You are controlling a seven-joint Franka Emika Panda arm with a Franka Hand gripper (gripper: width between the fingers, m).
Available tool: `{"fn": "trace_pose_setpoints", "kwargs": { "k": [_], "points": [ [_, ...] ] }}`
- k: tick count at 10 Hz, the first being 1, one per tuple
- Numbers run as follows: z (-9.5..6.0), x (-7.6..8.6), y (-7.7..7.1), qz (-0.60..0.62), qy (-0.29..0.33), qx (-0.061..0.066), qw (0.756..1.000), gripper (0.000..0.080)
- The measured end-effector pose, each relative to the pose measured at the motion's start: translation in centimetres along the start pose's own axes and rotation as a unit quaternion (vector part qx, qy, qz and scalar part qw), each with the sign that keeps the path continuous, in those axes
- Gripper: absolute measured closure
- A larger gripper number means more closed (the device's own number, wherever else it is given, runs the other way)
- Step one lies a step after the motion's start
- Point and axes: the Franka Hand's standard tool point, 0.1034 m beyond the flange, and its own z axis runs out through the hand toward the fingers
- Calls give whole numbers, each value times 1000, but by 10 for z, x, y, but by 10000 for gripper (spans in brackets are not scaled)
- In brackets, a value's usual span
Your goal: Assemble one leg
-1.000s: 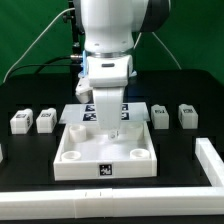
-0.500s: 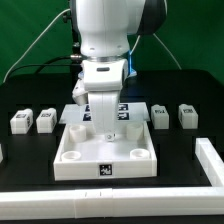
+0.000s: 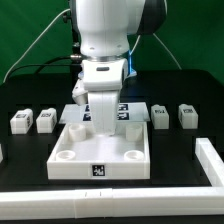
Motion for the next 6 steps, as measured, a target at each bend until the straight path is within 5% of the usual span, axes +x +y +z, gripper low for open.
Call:
{"fn": "trace_pose_setpoints", "kwargs": {
  "k": [6],
  "points": [
    [0,0,1,0,0,-2,1000,736]
  ]
}}
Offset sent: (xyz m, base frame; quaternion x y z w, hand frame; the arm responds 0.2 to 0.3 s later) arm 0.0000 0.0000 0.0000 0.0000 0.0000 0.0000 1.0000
